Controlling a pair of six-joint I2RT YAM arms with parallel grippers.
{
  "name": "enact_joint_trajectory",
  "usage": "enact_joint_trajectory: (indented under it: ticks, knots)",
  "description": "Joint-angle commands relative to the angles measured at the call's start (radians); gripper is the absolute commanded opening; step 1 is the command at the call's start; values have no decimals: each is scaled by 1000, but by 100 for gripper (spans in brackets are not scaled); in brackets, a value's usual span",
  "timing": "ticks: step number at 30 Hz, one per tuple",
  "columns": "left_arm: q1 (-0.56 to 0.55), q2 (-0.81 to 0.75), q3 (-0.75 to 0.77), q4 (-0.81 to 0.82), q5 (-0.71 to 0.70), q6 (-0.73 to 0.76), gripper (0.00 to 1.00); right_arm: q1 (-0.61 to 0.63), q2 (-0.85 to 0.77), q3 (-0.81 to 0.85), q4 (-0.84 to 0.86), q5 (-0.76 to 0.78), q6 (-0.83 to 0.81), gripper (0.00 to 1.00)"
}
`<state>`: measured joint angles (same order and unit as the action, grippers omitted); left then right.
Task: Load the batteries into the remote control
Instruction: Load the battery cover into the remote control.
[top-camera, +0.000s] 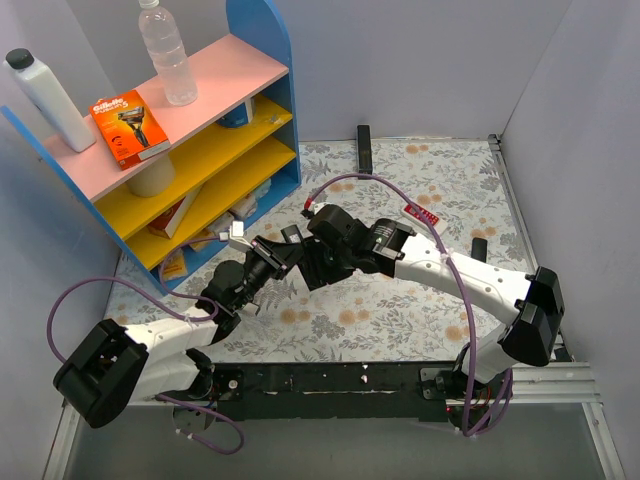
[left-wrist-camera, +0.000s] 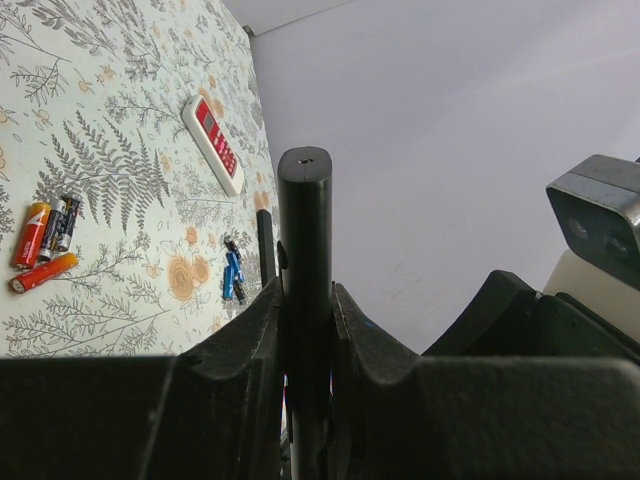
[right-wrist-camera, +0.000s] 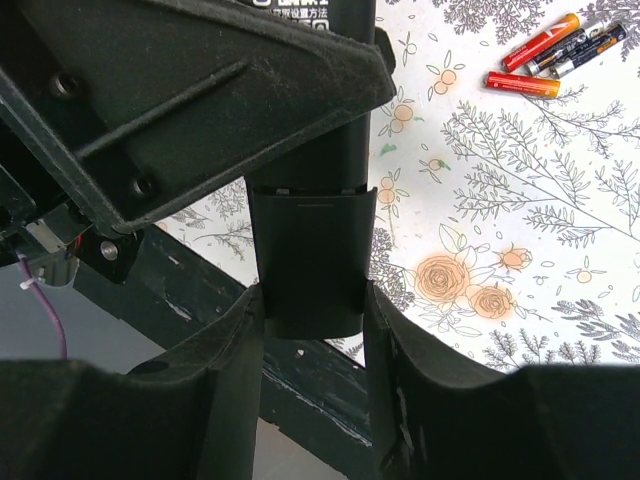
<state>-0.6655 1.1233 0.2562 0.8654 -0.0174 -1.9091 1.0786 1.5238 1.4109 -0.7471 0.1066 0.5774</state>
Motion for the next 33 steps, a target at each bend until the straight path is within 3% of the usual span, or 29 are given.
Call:
enact_joint_trajectory:
  ticks: [1, 16, 33]
  knots:
    - [-11, -5, 37, 40, -18, -2, 4, 18, 6, 60, -14, 18, 13, 33]
    - [-14, -30, 28, 38, -30, -8, 5, 33, 30, 77, -74, -2, 2, 33]
    - [-26, -25, 29, 35, -33, -13, 5, 61, 68, 171, -123, 79, -7, 34]
